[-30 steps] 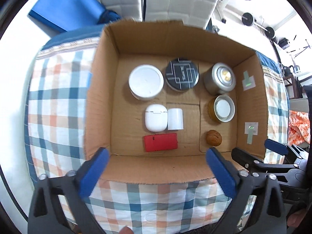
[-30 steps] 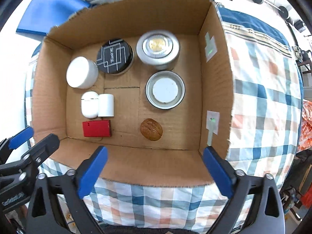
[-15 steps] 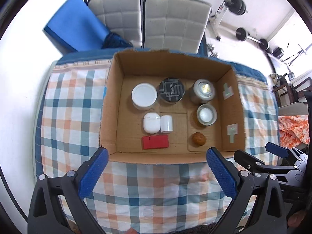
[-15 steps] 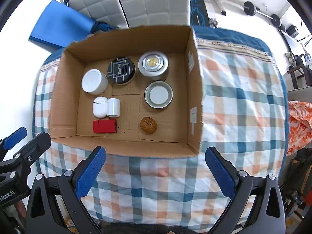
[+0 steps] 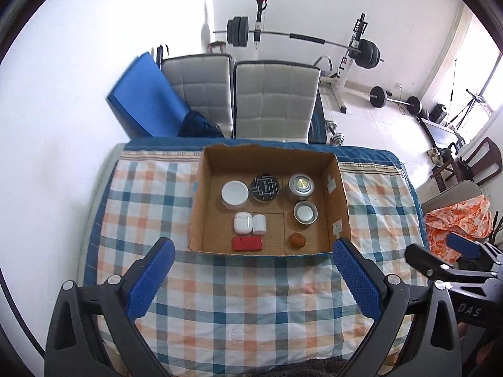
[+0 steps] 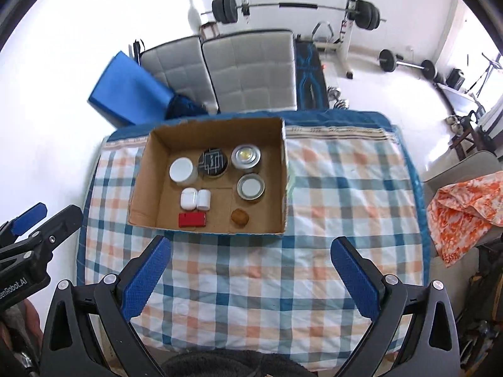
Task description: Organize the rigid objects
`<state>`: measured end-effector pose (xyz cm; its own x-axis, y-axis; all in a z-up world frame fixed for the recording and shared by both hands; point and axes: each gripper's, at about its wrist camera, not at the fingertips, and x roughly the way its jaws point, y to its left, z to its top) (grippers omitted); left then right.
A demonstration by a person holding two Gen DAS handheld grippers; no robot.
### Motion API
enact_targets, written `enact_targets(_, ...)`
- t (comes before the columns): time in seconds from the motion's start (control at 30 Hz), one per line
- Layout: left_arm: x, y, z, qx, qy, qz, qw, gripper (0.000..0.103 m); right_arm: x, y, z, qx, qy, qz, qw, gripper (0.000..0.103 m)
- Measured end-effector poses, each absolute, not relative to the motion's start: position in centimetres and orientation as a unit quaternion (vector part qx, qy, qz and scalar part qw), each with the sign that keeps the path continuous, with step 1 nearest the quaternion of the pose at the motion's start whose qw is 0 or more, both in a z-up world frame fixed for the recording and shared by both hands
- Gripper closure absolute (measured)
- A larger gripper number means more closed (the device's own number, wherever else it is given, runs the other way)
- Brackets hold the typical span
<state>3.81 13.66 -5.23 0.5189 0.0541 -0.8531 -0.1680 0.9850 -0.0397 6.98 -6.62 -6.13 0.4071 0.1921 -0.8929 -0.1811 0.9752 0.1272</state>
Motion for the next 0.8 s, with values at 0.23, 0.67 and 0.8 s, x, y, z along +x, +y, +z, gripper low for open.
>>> enact_targets(0.23, 1.6, 12.6, -2.9, -0.054, 0.472, 0.058, 0.878, 0.0, 3.9, -8.4, -2.5, 0.007, 0.508, 0.107, 0.854, 0.0)
enact_targets(0.67, -0.5, 11.9, -0.7, -0.049, 0.449, 0.063, 0.89, 0.0, 1.2, -8.8, 0.3, -0.006, 0.471, 0.088, 0.878, 0.0)
enact_targets(0.8, -0.8, 11.7, -0.7, -0.047, 0.449, 0.065, 0.89, 0.0, 1.1, -8.8, 0.3, -0.011, 0.468, 0.084, 0.88, 0.0)
